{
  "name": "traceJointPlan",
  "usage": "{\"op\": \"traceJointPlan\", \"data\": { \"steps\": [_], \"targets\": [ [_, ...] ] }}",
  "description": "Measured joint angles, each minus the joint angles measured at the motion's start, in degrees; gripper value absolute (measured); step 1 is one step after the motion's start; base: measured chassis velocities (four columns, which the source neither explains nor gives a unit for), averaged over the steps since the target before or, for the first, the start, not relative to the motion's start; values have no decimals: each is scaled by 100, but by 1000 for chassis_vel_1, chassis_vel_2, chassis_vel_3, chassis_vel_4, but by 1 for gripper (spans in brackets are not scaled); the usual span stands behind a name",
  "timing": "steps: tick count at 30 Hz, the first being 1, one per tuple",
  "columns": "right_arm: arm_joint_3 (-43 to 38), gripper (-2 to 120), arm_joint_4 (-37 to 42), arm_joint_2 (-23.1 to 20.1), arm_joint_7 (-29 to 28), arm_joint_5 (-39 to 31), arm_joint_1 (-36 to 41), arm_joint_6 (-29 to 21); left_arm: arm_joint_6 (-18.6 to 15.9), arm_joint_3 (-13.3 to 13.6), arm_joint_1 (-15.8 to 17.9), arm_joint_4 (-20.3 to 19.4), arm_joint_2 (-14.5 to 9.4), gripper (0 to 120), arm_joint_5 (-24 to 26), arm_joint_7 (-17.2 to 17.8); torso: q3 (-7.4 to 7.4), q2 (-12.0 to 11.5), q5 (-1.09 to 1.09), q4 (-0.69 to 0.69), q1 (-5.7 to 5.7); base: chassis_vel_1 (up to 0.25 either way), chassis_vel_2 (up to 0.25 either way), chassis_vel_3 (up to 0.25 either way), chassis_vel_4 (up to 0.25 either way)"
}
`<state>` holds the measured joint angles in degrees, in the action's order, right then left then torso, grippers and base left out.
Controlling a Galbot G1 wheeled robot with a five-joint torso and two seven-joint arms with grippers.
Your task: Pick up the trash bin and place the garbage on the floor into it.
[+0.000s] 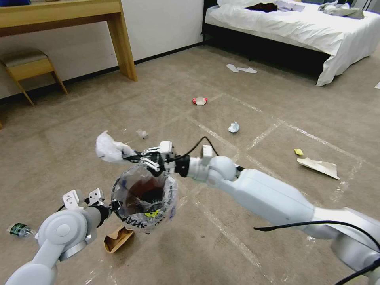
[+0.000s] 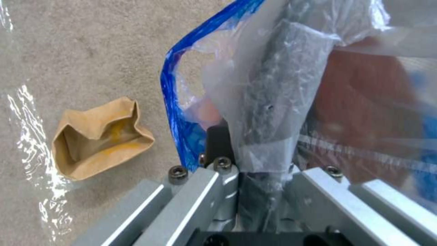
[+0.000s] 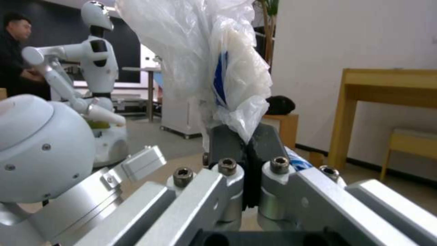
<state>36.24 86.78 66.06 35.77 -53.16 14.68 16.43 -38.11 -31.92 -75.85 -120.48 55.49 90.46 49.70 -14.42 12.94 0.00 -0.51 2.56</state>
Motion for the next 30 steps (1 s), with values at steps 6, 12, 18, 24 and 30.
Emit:
{"op": "traceJointPlan", "data": {
  "steps": [6,12,18,24,30],
  "targets": [
    [81,0,-240,171,28,122,229,40,0,-15,-1,-58,18,1,8,28,0,-1,0,-2,0,0,0,0,0],
    [48,0,-564,388,67,256,432,93,0,-69,-66,-161,-14,1,25,43,0,-1,1,1,0,0,0,0,0],
    [-15,0,-646,385,72,371,718,117,0,-101,-94,-187,-14,1,29,53,0,-1,1,0,0,0,0,0,0],
    [-81,0,-628,253,71,408,861,133,6,-108,-98,-154,-13,1,26,58,0,-1,1,-1,0,0,0,0,0],
    [-135,0,-549,87,57,439,977,145,27,-93,-66,-111,-4,1,17,68,1,-1,1,-1,0,0,0,0,0]
  ]
}}
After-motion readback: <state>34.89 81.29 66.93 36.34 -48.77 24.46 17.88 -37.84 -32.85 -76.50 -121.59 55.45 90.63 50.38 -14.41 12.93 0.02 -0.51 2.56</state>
